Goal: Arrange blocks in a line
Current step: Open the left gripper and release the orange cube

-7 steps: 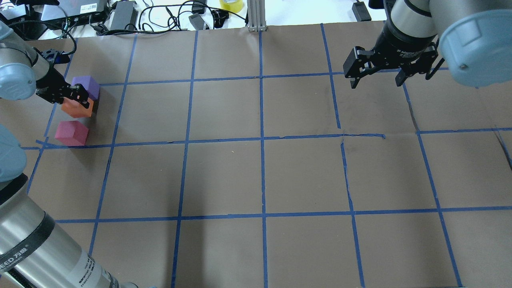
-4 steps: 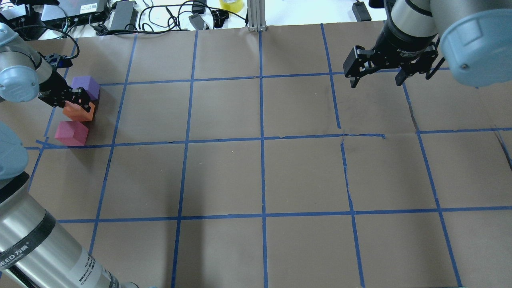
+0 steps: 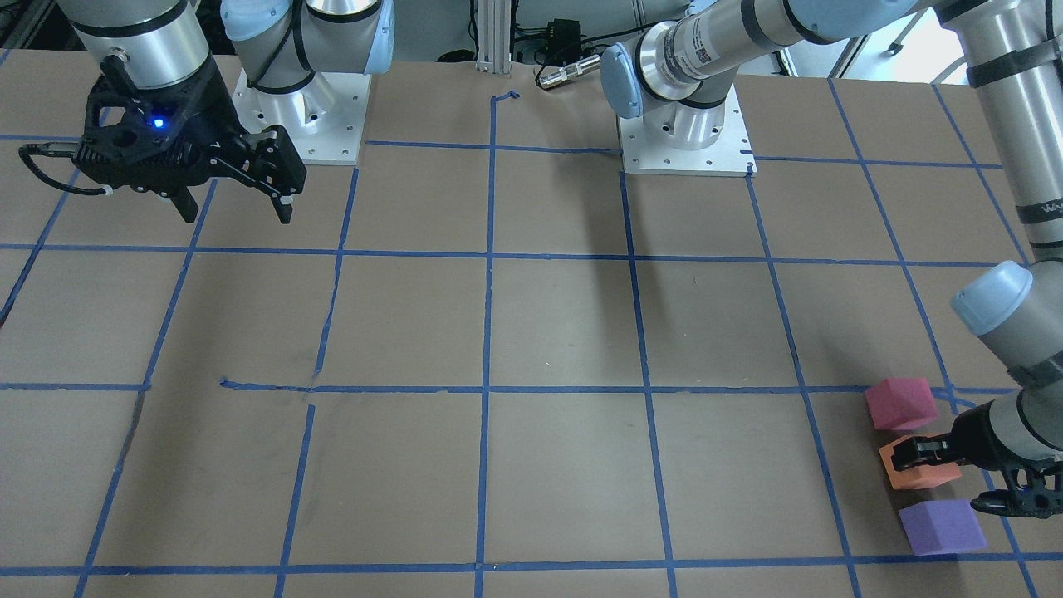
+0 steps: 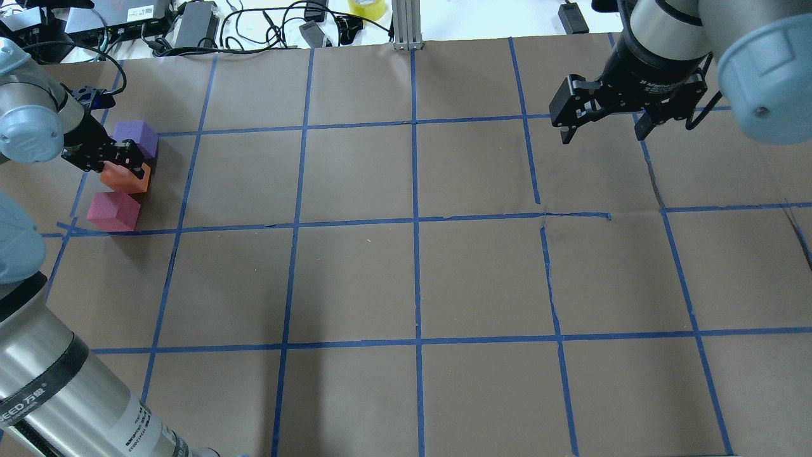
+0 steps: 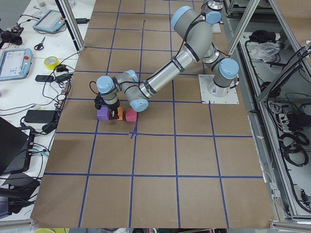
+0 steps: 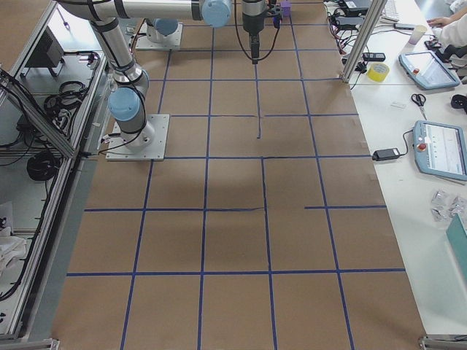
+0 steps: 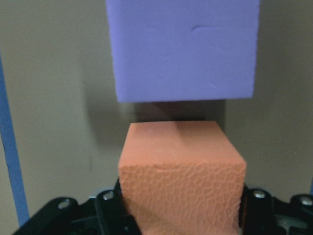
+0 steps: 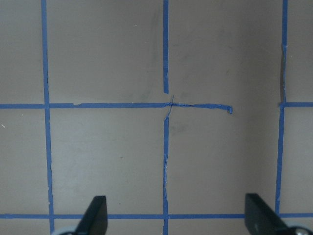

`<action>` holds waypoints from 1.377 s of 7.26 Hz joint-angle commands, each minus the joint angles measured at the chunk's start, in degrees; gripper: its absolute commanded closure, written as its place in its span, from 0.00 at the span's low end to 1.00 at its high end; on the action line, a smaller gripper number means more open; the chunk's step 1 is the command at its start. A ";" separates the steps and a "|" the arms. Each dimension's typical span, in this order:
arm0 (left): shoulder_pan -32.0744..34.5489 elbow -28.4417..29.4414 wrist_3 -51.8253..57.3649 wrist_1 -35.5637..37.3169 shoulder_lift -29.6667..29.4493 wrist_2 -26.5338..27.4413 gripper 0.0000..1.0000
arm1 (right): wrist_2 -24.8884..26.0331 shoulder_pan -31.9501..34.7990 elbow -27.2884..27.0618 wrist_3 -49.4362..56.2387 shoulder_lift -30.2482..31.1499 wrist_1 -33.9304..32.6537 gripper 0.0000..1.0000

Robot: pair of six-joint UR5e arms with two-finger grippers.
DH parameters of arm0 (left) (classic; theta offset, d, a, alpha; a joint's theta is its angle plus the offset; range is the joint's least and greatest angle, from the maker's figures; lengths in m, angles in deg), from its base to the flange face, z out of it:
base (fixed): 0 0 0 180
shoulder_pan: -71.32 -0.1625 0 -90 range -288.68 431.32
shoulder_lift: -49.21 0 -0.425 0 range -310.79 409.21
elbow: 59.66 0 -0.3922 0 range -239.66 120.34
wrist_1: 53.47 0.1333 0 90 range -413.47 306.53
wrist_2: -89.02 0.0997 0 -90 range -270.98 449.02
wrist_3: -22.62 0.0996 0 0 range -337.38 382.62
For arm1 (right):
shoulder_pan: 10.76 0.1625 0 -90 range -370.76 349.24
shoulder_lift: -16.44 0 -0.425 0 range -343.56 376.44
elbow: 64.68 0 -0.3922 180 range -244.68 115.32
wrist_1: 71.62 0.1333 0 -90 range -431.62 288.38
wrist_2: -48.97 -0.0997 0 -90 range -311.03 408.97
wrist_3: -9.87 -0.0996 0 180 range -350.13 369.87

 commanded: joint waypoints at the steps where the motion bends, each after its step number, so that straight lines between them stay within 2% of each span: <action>1: 0.09 0.03 -0.10 0.59 -0.31 -0.57 0.14 | -0.46 0.15 0.23 -0.69 1.35 1.15 0.00; 2: 0.09 0.12 0.08 1.38 -0.40 0.03 0.00 | 0.32 0.24 0.40 -0.69 1.27 1.15 0.00; 4: 0.09 -0.06 0.08 1.39 -0.40 0.04 0.00 | 0.42 0.06 -0.12 0.36 1.18 1.76 0.00; 6: 0.52 -1.80 -0.01 0.16 2.49 0.04 0.00 | 0.33 -0.20 -0.12 0.27 1.44 2.20 0.00; 7: 2.01 -2.51 -0.09 -2.71 4.94 0.04 0.00 | 0.50 -0.20 -0.12 0.10 2.57 4.38 0.00; 8: 2.81 -2.08 -0.18 -9.44 9.75 0.13 0.00 | 0.59 -0.29 -0.12 0.27 3.28 6.75 0.00; 10: 2.99 -1.99 -0.27 -18.34 20.12 0.13 0.00 | 0.15 -0.03 -0.12 0.27 3.55 7.04 0.00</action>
